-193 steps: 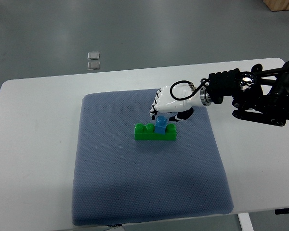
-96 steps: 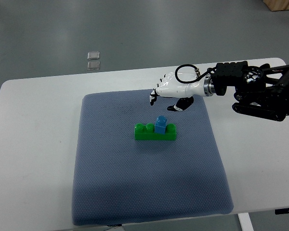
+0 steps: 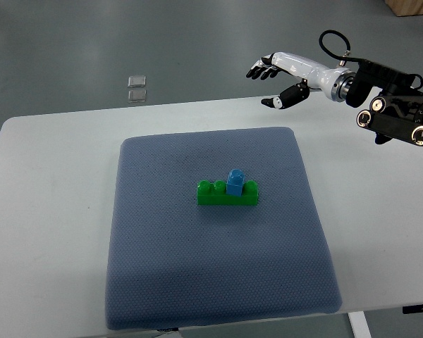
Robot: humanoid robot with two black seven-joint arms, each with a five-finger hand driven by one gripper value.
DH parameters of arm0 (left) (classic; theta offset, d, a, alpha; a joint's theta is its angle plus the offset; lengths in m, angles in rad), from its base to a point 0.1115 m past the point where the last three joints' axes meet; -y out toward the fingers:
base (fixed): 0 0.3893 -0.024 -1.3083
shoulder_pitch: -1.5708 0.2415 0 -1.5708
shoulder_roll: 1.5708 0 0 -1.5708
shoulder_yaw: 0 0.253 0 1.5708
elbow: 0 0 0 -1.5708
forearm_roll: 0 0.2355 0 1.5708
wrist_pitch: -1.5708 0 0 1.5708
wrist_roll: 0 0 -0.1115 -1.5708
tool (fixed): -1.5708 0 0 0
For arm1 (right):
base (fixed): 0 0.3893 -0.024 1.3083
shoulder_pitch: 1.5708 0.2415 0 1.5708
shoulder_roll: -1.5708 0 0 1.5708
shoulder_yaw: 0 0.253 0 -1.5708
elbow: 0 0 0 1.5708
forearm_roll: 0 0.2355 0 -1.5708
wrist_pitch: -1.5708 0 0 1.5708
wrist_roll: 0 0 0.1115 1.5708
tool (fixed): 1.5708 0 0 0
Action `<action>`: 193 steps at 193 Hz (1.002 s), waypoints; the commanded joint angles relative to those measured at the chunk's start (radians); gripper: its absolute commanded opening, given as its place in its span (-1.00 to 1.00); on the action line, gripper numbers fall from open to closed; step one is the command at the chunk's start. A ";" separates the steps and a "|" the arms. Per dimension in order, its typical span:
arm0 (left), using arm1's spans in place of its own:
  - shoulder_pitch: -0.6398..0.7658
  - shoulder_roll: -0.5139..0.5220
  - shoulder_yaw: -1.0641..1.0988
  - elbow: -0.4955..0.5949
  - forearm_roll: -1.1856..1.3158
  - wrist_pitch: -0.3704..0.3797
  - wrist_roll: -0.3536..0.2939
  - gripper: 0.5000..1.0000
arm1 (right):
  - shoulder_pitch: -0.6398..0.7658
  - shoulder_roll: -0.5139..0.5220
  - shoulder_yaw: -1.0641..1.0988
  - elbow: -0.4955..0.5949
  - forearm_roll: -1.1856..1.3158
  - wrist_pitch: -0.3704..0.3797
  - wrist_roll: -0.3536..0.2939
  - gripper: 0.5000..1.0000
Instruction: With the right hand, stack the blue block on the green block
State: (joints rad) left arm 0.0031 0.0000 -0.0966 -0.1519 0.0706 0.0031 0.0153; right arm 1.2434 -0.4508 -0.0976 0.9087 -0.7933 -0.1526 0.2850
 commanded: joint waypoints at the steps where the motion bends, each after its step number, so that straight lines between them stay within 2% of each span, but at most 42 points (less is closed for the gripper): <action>1: 0.000 0.000 0.000 0.000 0.002 0.000 0.000 1.00 | -0.071 -0.012 0.108 -0.002 0.068 0.007 -0.020 0.05; 11: 0.000 0.000 0.000 0.000 0.000 0.000 0.000 1.00 | -0.105 -0.022 0.168 -0.002 0.078 0.013 -0.029 0.15; 35: 0.000 0.000 0.000 0.000 0.000 0.000 0.000 1.00 | -0.180 -0.040 0.309 -0.005 0.097 0.081 -0.047 0.21; 39: 0.000 0.000 0.000 0.000 0.000 0.000 0.000 1.00 | -0.196 -0.042 0.337 -0.008 0.100 0.094 -0.047 0.34; 42: 0.000 0.000 0.000 0.000 0.000 0.000 0.000 1.00 | -0.209 -0.043 0.360 -0.010 0.101 0.105 -0.047 0.55; 46: 0.000 0.000 0.000 0.000 0.000 0.000 0.000 1.00 | -0.223 -0.043 0.384 -0.011 0.104 0.110 -0.047 0.61; 94: 0.000 0.000 0.000 0.000 0.000 0.000 0.000 1.00 | -0.355 -0.043 0.592 -0.036 0.174 0.117 -0.049 0.65; 117: 0.000 0.000 0.000 0.000 0.002 0.000 0.000 1.00 | -0.384 -0.042 0.604 -0.059 0.333 0.105 -0.079 0.65; 154: 0.000 0.000 0.000 0.000 0.000 0.000 0.000 1.00 | -0.427 -0.032 0.644 -0.079 0.551 0.099 -0.079 0.65; 193: 0.000 0.000 0.000 0.000 0.000 0.000 0.000 1.00 | -0.506 0.050 0.834 -0.146 0.560 0.077 -0.076 0.66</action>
State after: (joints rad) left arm 0.0030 0.0000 -0.0966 -0.1519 0.0708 0.0031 0.0153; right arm 0.7698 -0.4505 0.6466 0.7997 -0.2367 -0.0690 0.2077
